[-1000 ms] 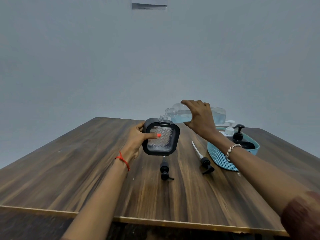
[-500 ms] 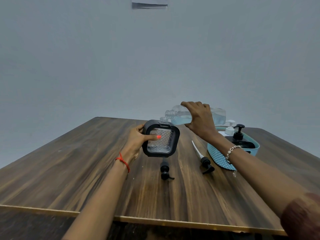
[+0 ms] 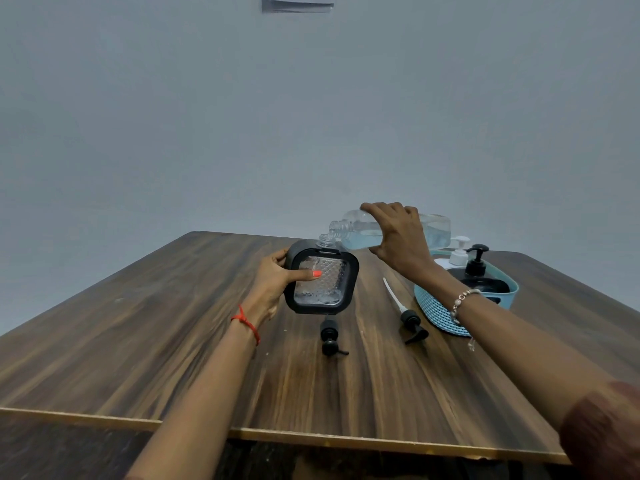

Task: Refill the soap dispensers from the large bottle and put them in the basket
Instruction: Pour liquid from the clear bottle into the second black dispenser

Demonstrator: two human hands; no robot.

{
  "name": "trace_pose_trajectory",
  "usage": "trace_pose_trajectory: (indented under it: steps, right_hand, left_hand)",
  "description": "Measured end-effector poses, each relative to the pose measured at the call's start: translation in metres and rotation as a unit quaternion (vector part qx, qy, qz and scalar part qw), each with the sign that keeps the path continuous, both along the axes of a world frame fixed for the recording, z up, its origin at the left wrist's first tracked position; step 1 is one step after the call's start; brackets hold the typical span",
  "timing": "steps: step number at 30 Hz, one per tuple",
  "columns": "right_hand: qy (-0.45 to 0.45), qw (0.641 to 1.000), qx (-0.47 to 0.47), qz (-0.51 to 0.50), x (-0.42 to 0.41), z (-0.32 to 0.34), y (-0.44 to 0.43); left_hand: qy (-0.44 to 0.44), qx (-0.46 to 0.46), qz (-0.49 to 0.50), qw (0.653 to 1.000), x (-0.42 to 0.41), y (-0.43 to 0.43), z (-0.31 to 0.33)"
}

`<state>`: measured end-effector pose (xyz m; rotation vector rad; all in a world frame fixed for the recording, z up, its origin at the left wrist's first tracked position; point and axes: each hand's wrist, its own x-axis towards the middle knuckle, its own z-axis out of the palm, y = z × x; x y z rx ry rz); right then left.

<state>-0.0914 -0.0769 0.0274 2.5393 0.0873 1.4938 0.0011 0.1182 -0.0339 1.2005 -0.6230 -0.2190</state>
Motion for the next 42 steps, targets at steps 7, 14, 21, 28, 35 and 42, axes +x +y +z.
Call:
trace_pose_trajectory:
  steps: [7,14,21,28,35,42]
  right_hand:
    - [0.001,1.0,-0.002,0.001,0.0012,-0.0013,0.0003]
    - [0.0,1.0,-0.008,0.002,0.0015,-0.0018,-0.0004]
    - [-0.005,1.0,-0.014,0.004,0.0011,-0.0033,0.0006]
    - [-0.001,1.0,-0.017,0.0,0.0013,-0.0039,0.0008]
    - [0.0,1.0,-0.02,0.0,0.0014,-0.0043,0.0008]
    - [-0.002,1.0,-0.021,0.003,0.0009,-0.0051,0.0031]
  left_hand:
    - [0.0,-0.001,0.0,1.0,0.0005,0.0009,-0.0017]
    - [0.001,-0.001,0.004,1.0,-0.0008,0.0013,-0.0023]
    - [0.005,-0.002,0.003,1.0,-0.0019,0.0018,-0.0043]
    - [0.013,-0.003,0.005,1.0,-0.0019,0.0031,-0.0059]
    - [0.017,-0.004,0.005,1.0,-0.0029,0.0044,-0.0061]
    - [0.022,-0.003,0.006,1.0,-0.0037,0.0064,-0.0071]
